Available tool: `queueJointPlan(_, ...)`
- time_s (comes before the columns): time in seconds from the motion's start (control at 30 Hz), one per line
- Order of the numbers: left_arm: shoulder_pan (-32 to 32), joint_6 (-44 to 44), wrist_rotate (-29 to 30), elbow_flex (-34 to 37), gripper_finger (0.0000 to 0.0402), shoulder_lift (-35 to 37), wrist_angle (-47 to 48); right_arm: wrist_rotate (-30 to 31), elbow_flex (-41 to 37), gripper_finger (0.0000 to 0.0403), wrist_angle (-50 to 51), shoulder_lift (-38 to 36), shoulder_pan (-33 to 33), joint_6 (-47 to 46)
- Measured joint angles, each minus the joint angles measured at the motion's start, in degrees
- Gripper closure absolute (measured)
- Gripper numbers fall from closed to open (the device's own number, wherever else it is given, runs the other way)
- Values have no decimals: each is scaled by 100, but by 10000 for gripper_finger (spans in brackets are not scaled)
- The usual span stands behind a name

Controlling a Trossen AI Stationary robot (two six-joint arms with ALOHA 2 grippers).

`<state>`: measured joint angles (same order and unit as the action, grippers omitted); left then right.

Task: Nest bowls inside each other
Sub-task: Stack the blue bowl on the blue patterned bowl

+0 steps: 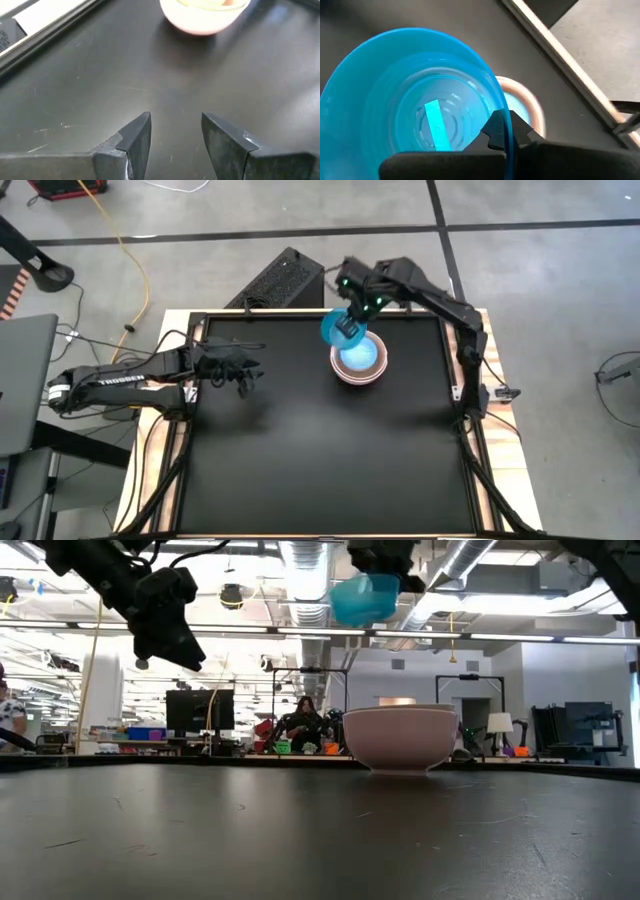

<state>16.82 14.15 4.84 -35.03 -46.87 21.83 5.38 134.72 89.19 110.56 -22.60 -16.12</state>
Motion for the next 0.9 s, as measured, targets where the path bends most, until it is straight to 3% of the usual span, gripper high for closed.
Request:
queueJointPlan(0.13, 0, 41, 7, 0, 237, 0, 18, -445, -236, 403, -88, -31, -375, 542)
queueJointPlan(0.3, 0, 390, 160, 0, 237, 0, 22, -971, -1422, 403, -831, -420, -820, 765)
queueJointPlan(0.6, 0, 738, 1254, 0, 237, 0, 13, -1129, -4540, 403, -3063, -1677, -1017, 615)
queueJointPlan(0.9, 0, 1241, 1585, 0, 237, 0, 11, -865, -5787, 403, -3980, -1950, -955, 356)
